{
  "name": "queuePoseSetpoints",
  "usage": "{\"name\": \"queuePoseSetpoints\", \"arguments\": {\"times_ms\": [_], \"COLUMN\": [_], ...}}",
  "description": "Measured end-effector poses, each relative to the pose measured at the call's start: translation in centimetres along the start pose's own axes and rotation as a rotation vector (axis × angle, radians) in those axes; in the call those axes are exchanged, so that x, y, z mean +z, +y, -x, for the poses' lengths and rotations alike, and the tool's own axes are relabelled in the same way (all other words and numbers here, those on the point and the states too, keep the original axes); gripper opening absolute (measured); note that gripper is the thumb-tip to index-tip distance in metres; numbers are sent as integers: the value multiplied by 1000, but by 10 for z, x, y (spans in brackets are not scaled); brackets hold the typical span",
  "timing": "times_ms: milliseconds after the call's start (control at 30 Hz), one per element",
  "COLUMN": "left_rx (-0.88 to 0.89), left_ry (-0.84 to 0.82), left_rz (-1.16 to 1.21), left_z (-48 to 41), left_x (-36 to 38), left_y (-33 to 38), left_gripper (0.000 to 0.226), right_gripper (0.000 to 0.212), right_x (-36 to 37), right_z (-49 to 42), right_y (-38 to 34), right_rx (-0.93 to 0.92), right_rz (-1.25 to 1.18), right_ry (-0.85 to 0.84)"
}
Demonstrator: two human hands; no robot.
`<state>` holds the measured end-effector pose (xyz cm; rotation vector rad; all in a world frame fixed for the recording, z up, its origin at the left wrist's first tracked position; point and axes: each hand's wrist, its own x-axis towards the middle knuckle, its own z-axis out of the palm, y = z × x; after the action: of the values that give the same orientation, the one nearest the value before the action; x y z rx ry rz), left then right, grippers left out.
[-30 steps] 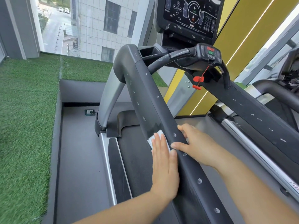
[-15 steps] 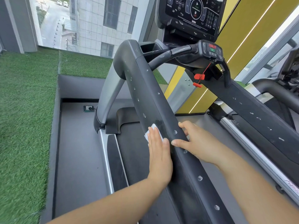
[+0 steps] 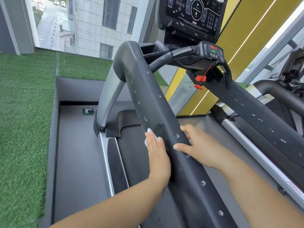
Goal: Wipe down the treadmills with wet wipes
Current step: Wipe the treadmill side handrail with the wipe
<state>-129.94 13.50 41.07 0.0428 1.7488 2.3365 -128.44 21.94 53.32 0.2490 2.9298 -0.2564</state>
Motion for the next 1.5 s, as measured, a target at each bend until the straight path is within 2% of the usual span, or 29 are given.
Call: {"name": "queuePoseSetpoints", "arguments": {"times_ms": [67, 133, 333, 500, 667, 800, 1000, 1100, 1233, 1400, 1500], "left_rx": [15, 3, -176, -175, -210, -160, -89, -37, 60, 108, 279], "left_ry": [-35, -41, 32, 0, 51, -5, 36, 7, -38, -1, -10], "left_rz": [14, 32, 104, 131, 118, 91, 36, 18, -40, -125, -279], "left_z": [16, 19, -19, 1, -22, -2, -31, -16, 4, -25, -5], "left_x": [1, 0, -6, -4, -7, -4, -7, -4, -1, -5, -2], "left_y": [-7, -13, 2, -6, 0, -3, 9, 9, 3, 16, 4], "left_gripper": [64, 60, 54, 55, 60, 53, 52, 52, 67, 54, 46], "right_gripper": [66, 65, 65, 64, 63, 65, 64, 65, 65, 66, 64], "right_x": [0, 0, -1, -1, 0, 1, 1, 1, 0, 0, 1], "right_z": [1, 1, 1, 1, -1, -3, -4, -4, -4, -5, -6], "right_y": [0, -1, -1, 0, 3, 4, 5, 6, 6, 6, 6], "right_rx": [3, 7, 17, 26, 24, 23, 24, 19, 7, 7, 5], "right_rz": [-7, -24, -37, -63, -67, -89, -93, -98, -100, -94, -116], "right_ry": [-3, -9, -9, -21, -12, -17, -13, -14, -16, -12, -10]}}
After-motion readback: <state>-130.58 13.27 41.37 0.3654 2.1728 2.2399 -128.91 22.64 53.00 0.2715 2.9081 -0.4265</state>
